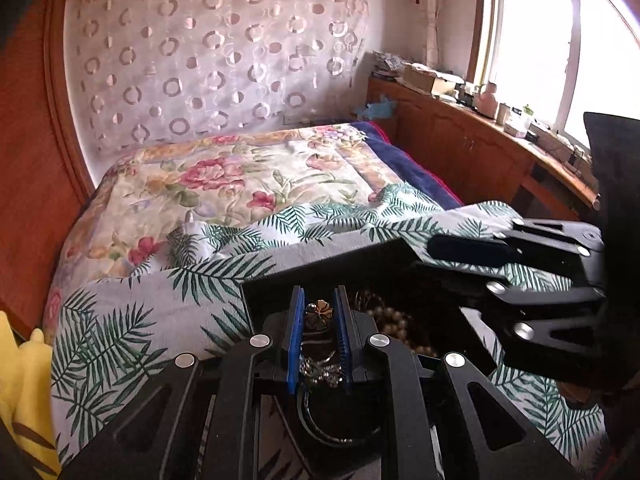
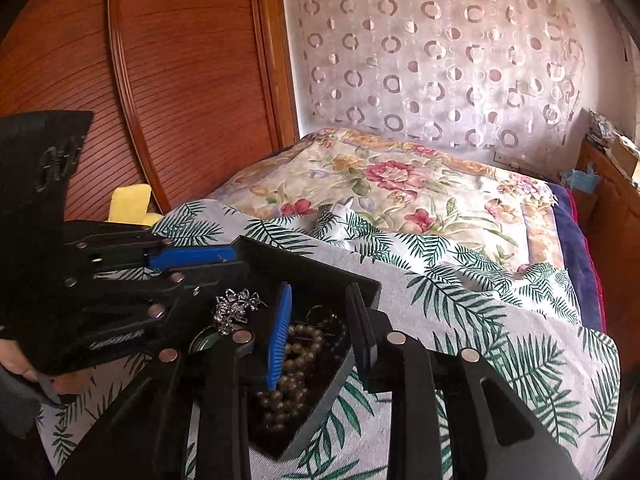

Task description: Organize jewelry

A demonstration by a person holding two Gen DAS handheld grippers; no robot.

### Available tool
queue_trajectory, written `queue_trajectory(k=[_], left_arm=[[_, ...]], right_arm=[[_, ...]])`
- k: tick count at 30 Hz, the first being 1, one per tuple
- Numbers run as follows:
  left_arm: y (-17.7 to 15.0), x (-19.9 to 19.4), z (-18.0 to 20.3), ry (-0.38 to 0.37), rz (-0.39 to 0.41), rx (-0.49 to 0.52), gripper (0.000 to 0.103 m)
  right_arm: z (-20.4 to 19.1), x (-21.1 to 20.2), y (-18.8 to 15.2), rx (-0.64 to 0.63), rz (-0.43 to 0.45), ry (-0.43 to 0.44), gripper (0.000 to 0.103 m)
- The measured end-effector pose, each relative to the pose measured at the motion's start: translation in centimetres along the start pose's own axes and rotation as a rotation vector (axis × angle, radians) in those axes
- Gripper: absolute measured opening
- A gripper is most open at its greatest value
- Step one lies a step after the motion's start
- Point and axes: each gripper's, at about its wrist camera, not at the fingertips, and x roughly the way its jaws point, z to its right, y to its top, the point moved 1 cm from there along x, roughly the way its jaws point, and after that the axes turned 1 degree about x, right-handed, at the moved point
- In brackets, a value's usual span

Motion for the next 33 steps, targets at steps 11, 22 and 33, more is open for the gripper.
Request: queue_trajectory(k=[11,22,33], left_arm=[[-1.6,-3.4,0.3,0.087,0.064,-0.028,0.086],[-6.0,-10.6,2.2,0.158,0.125,-0.046,0.095],[-8.8,-17.6,4.0,0.197,0.210,-0.072,0.095]], right_arm=[[-0.4,-4.5,-2.9,0.067,0.061,-0.058,0.034],[-2.2,-10.9,-6.3,0.132,0.165,-0.156,0.086],[-5.9,-17.5,-9.1,0.162,0.264,-0.228,0.101]])
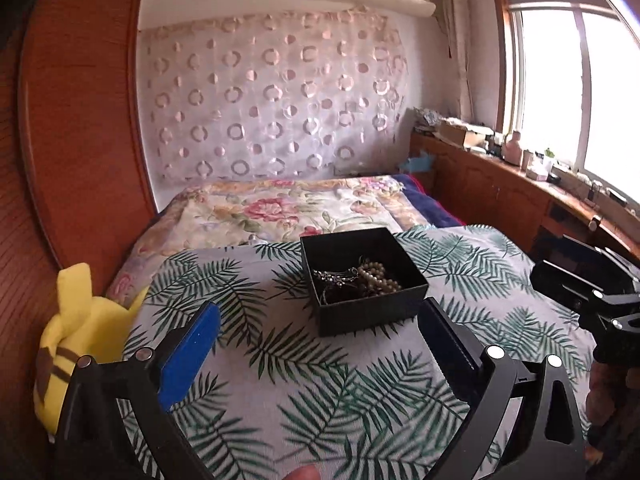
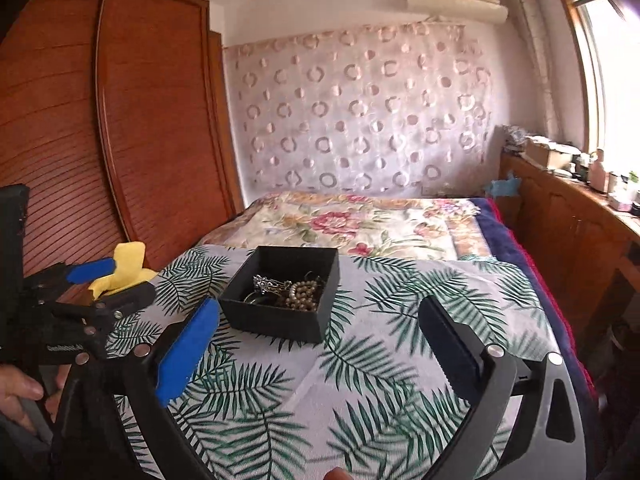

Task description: Organize jewelry

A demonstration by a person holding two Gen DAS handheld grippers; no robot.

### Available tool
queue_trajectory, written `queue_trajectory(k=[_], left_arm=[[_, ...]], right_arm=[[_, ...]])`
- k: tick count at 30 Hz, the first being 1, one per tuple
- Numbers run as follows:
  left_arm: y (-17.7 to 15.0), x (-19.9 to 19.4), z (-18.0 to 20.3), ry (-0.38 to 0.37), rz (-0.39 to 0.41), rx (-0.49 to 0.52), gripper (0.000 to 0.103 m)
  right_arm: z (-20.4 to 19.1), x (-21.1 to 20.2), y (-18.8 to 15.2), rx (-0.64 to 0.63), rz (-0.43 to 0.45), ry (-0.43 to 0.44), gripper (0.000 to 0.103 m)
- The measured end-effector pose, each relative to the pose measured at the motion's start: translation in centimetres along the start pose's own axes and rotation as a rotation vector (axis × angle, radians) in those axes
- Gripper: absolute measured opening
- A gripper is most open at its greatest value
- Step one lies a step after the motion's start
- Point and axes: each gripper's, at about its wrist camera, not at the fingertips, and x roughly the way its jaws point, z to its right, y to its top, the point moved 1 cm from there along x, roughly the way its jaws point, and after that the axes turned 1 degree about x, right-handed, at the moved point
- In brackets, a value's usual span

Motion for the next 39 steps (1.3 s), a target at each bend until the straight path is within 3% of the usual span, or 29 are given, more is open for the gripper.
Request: queue_trajectory(k=[9,39], left_arm=[[-0.9,-2.4,0.0,0.021,0.010,-0.004,0.095],[-1.1,-3.5,-0.3,0.015,0.043,-0.025,0.095]], right_arm=[[-1.3,-2.6,-1.1,-0.013,0.040,-0.044,0.101],[-1.4,-2.5,-1.4,-0.007,0.043,-0.055,0.100]])
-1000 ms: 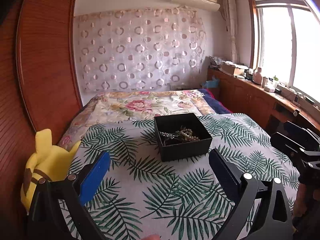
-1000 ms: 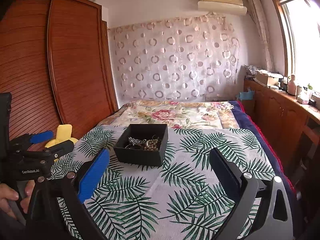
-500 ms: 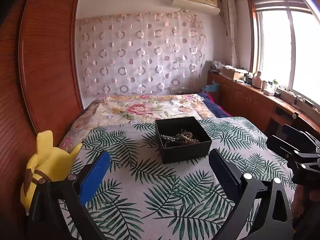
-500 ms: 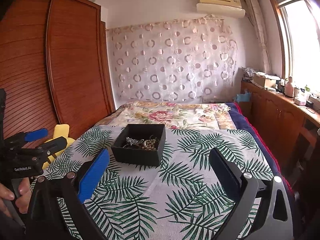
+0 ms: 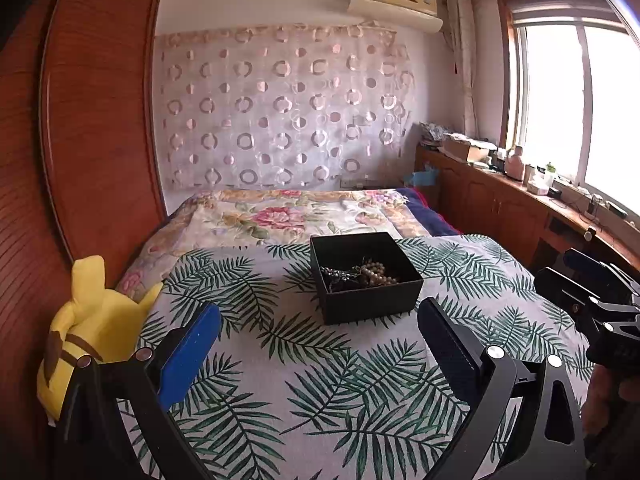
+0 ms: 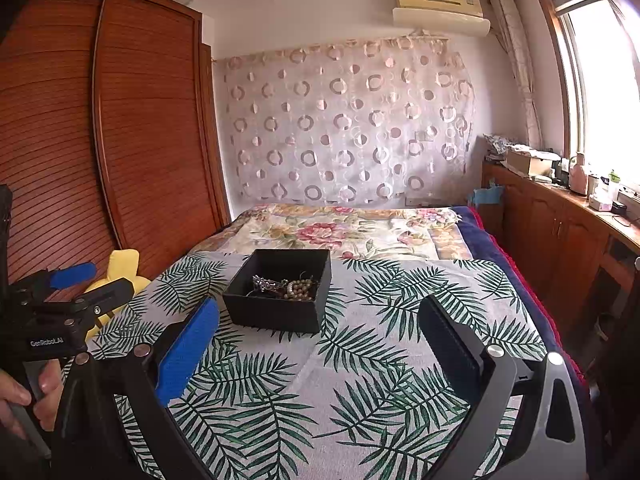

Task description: Organize jewelry

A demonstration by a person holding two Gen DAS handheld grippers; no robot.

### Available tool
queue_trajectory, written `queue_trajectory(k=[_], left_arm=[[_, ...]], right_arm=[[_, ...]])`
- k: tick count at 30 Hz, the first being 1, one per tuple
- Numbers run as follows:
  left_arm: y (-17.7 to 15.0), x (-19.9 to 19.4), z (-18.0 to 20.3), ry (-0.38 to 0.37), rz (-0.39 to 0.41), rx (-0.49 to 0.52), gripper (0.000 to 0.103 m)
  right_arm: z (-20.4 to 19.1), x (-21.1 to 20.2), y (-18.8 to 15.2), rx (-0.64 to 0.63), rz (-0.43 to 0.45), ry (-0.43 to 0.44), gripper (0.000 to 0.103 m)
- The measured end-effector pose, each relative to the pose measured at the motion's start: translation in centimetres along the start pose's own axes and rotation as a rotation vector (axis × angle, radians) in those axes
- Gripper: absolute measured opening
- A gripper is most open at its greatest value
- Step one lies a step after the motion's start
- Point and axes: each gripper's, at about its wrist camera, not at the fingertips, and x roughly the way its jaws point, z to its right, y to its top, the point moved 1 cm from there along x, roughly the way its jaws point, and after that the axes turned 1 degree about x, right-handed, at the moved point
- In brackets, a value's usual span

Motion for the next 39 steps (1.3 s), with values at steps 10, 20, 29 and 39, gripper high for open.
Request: queue_trajectory(k=[10,20,29,39], left_arm=[[-0.01,-0.24,0.14,0.005,0.011,-0.002,0.095],[0.52,-0.52,0.19,0.011,0.026,-0.001,0.095],[0.41,-0.56,0.20,0.012,0.027,-0.001,0.095],[0.33,-0.55,0.22,0.011,0.028,-0.001,0.095]], right_arm=[[0.16,-0.06,-0.13,0.000,0.005,-0.027,0.100],[0.34,-0.09,-0.17,0.004,0.006,-0.028,0.100],[0.28,-0.08,-0.19,0.005,0.006,-0.030,0.100],[0.32,-0.13,-0.19,0.005,0.008,-0.028,0.100]])
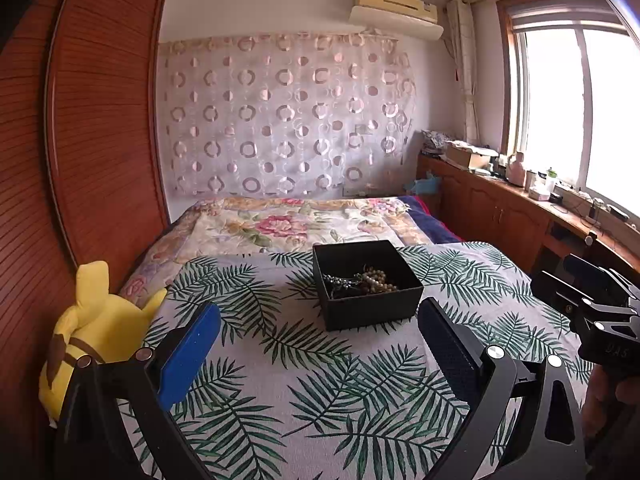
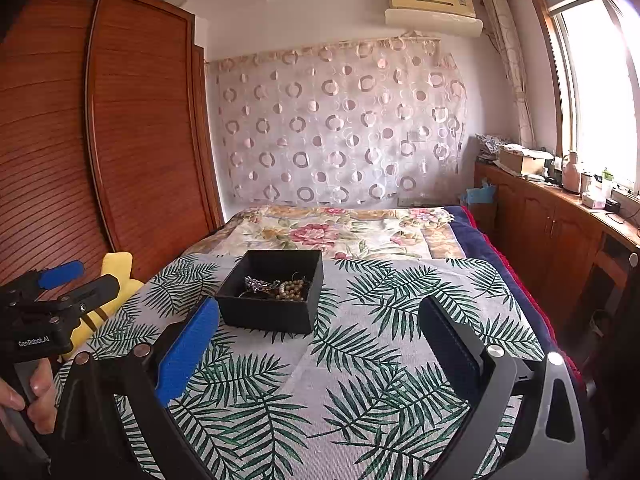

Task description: Organize jewelry

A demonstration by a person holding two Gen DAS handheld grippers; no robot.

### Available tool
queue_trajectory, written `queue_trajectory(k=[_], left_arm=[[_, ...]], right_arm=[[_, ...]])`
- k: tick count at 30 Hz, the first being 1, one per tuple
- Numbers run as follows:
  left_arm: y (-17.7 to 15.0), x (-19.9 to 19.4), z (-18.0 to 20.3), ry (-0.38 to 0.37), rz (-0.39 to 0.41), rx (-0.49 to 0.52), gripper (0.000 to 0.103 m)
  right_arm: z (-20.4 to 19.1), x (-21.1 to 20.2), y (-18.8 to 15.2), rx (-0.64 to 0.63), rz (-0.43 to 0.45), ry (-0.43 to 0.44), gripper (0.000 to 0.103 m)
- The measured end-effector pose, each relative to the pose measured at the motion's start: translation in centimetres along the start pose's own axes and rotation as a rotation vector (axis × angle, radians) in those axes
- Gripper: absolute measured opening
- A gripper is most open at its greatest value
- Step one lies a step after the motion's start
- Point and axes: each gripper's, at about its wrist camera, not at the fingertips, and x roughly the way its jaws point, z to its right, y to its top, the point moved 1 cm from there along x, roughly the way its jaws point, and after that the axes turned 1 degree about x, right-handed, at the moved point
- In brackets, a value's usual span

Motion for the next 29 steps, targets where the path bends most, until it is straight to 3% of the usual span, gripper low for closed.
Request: queue_trajectory(k=[29], left_arm=[[0.00,-0.08,-0.11,0.001,0.001,0.000,0.095]], right_arm=[[-0.13,-0.03,-0.02,0.003,0.002,0.000,0.100]])
